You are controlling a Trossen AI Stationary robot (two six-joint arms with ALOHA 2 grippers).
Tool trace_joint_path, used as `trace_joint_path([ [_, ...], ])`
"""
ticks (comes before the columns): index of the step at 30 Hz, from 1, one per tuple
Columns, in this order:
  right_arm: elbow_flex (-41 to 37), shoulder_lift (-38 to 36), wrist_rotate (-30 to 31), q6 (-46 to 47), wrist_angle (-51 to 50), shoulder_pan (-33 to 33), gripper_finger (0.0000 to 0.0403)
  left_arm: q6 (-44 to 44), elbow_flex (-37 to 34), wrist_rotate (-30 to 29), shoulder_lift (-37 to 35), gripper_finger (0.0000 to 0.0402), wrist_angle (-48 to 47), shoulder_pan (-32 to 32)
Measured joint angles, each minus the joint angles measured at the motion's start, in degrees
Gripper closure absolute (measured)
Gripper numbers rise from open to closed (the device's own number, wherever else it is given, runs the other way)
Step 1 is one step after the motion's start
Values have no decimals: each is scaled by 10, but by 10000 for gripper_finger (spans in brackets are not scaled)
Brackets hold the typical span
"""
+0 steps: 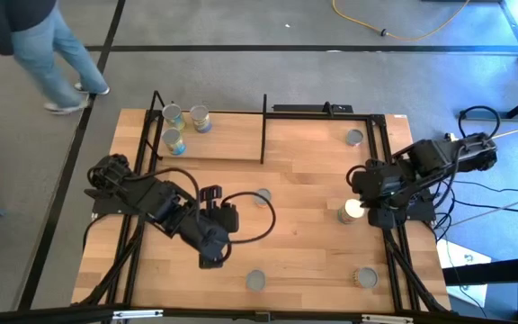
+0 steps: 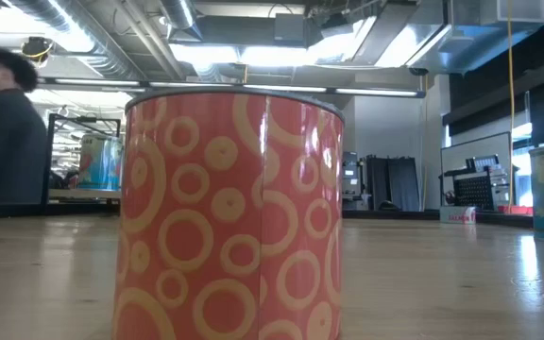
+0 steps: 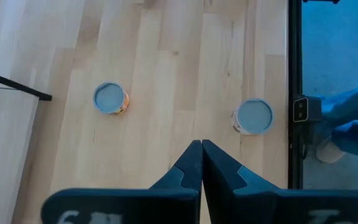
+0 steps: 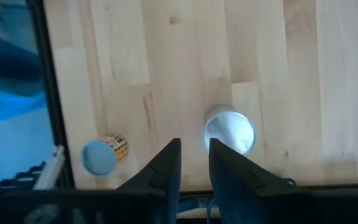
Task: Pick and place cans onto a shelf
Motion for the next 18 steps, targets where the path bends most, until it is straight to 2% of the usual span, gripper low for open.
trace_joint_path([
  [4, -44, 0, -14, -33, 15, 1, 311, -13, 0, -6, 0, 401, -2, -9],
  [7, -81, 1, -14, -18, 40, 5, 312, -14, 0, -16, 0, 401, -3, -9],
  [14, -163, 2, -54, 175, 126, 5, 313, -14, 0, -30, 0, 401, -15, -1],
  [18, -211, 6, -15, 289, 157, 5, 313, -14, 0, -31, 0, 401, -29, 7],
])
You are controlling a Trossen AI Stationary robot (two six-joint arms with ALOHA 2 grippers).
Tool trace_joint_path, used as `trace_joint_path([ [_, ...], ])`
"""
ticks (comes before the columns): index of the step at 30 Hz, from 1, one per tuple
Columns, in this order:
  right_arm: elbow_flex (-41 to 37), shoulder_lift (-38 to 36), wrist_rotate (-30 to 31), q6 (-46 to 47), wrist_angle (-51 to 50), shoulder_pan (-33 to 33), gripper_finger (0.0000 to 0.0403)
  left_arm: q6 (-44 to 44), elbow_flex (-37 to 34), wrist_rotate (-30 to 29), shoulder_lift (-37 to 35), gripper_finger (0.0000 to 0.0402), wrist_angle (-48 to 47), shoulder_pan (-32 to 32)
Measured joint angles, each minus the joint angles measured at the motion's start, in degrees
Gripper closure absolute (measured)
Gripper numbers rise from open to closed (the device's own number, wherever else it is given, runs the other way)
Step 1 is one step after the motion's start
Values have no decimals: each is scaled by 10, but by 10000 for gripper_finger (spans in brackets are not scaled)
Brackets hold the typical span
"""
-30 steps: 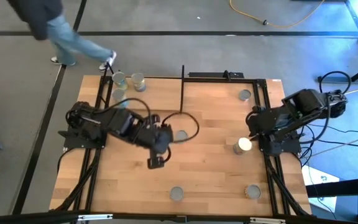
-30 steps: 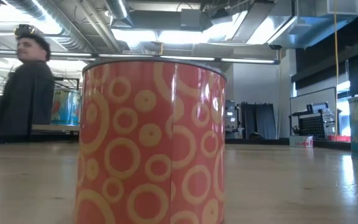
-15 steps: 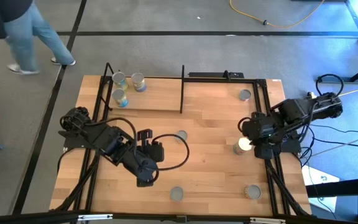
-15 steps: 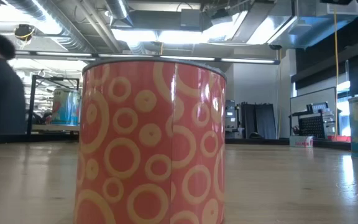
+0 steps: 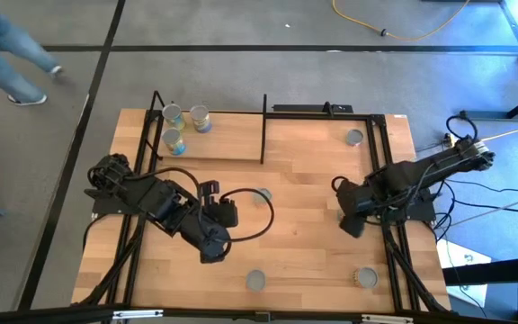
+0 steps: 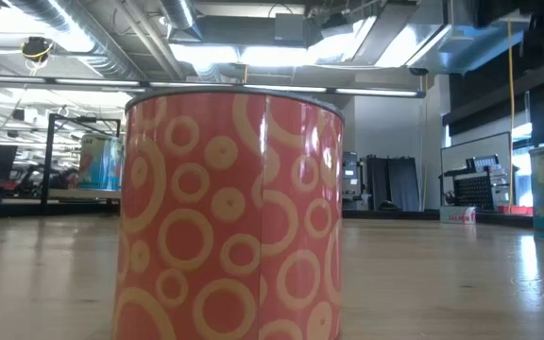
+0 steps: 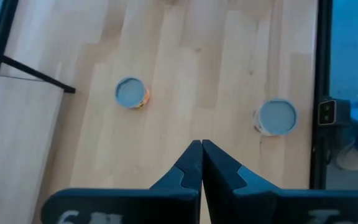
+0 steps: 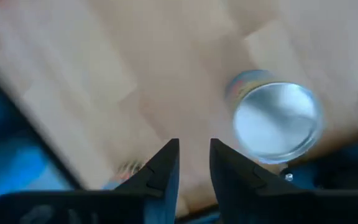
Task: Pick and place cans onto a shelf
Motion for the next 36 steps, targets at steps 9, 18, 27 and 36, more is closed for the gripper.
trace_joint_path([
  [9, -86, 3, 5, 82, 11, -20, 313, 3, 0, 1, 0, 401, -8, 27],
  [18, -99, 3, 7, 66, 54, -20, 313, 5, 0, 16, 0, 402, -15, 41],
  [27, -112, 5, 12, 65, 57, -20, 313, 5, 0, 17, 0, 402, -26, 41],
  [36, -152, 5, 6, 65, 92, -22, 313, 5, 0, 17, 0, 402, -27, 41],
])
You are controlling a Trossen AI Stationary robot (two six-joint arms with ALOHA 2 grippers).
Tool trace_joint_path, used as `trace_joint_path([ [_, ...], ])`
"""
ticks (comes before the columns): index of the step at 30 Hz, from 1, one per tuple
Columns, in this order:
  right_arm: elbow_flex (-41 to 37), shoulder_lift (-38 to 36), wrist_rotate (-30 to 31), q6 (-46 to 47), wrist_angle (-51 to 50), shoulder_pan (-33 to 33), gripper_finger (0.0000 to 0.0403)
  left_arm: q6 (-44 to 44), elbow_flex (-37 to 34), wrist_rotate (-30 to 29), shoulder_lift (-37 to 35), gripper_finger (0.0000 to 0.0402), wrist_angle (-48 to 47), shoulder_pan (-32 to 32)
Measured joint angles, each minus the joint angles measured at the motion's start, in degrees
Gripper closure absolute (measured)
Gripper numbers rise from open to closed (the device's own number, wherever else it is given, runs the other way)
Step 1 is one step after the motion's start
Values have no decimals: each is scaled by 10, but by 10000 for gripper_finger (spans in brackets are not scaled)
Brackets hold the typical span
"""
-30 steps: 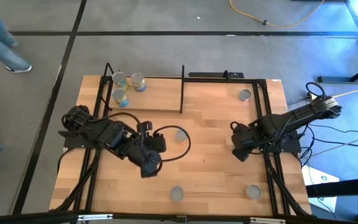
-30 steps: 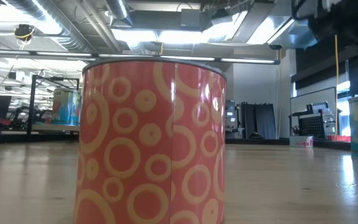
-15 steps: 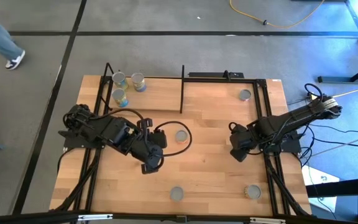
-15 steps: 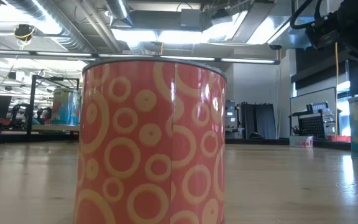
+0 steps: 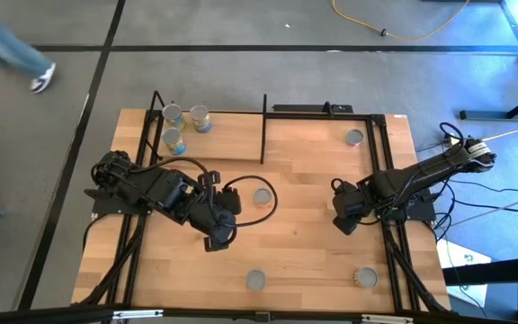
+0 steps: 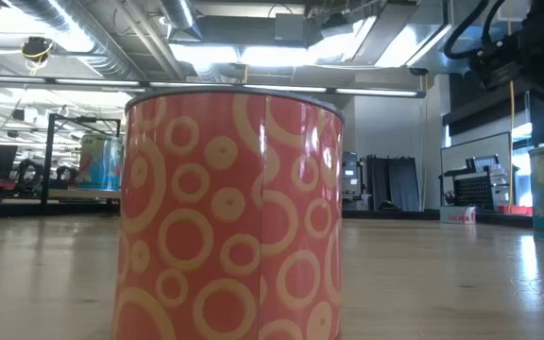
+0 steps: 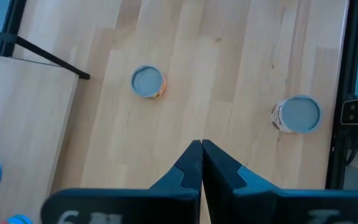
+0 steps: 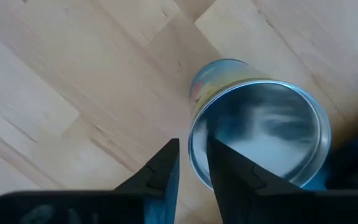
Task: Pick and place cans onto a shelf
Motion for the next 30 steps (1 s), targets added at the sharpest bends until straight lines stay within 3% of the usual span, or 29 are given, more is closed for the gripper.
trace_joint_path([
  [8, -1, 0, 9, 0, 0, -1, 318, -1, 0, 0, 0, 402, 0, 0],
  [20, -2, 2, 12, -2, 2, -1, 396, 7, 0, -5, 0, 402, 0, 0],
  [30, 3, 3, 14, -10, -3, -1, 400, 29, 0, -6, 0, 401, 0, 0],
])
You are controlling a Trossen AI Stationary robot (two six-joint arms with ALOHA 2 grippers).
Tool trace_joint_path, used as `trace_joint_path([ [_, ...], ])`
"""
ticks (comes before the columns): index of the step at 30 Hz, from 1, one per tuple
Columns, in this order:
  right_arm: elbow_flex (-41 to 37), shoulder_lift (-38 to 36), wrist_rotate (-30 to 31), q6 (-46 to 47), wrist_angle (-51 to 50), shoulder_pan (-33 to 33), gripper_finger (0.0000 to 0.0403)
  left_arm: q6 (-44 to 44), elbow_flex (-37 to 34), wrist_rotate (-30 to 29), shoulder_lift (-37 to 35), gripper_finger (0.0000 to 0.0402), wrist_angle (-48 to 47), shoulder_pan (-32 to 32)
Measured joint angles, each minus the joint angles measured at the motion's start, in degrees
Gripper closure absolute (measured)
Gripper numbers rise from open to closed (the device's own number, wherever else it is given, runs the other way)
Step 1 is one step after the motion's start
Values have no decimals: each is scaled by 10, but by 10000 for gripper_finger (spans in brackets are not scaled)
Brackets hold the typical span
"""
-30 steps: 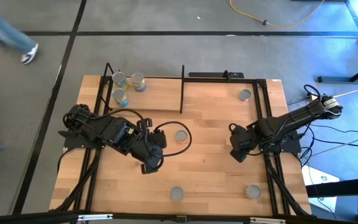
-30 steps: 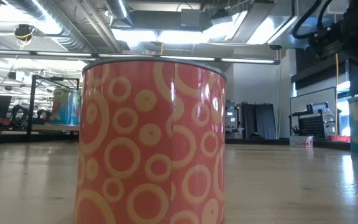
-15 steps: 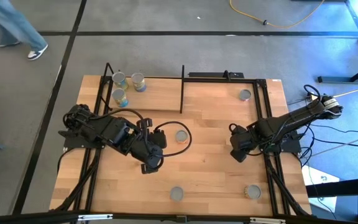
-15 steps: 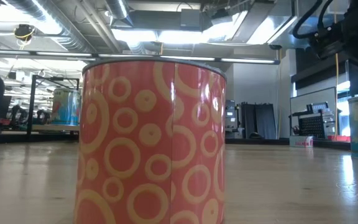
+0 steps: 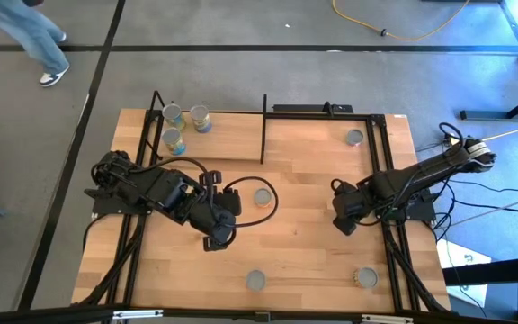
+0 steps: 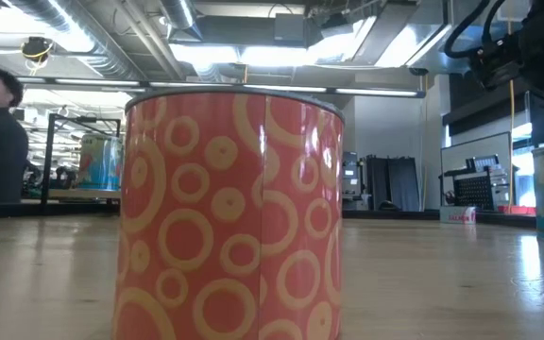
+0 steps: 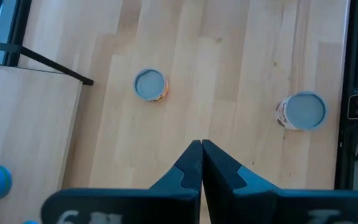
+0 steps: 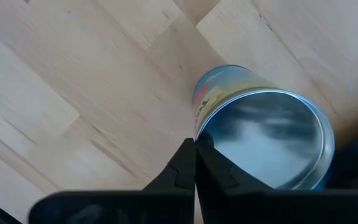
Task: Pick and place cans onto a shelf
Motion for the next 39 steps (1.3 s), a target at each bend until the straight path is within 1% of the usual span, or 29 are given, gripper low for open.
trace_joint_path([
  [5, 15, 2, 27, -6, -14, 0, 401, 0, 0, 0, 0, 401, 0, 0],
  [10, 16, 2, 33, -7, -22, 0, 401, 0, 0, 0, 0, 401, 0, 0],
  [17, 17, 1, 29, -8, -22, 0, 402, 1, 0, 0, 0, 401, 0, 0],
  [19, 21, 1, 15, -18, -21, 0, 402, 1, 0, 0, 0, 401, 0, 0],
  [21, 30, 1, 0, -21, -21, 0, 402, 1, 0, 0, 0, 401, 0, 0],
  [28, 77, 4, 0, -37, -19, 0, 402, 1, 0, 4, 0, 401, 0, 0],
  [33, 122, 35, 3, -71, -20, 0, 403, 1, 0, 5, 0, 401, 0, 0],
  [39, 212, 124, 2, -152, -23, 0, 403, 1, 0, 5, 0, 401, 0, 0],
])
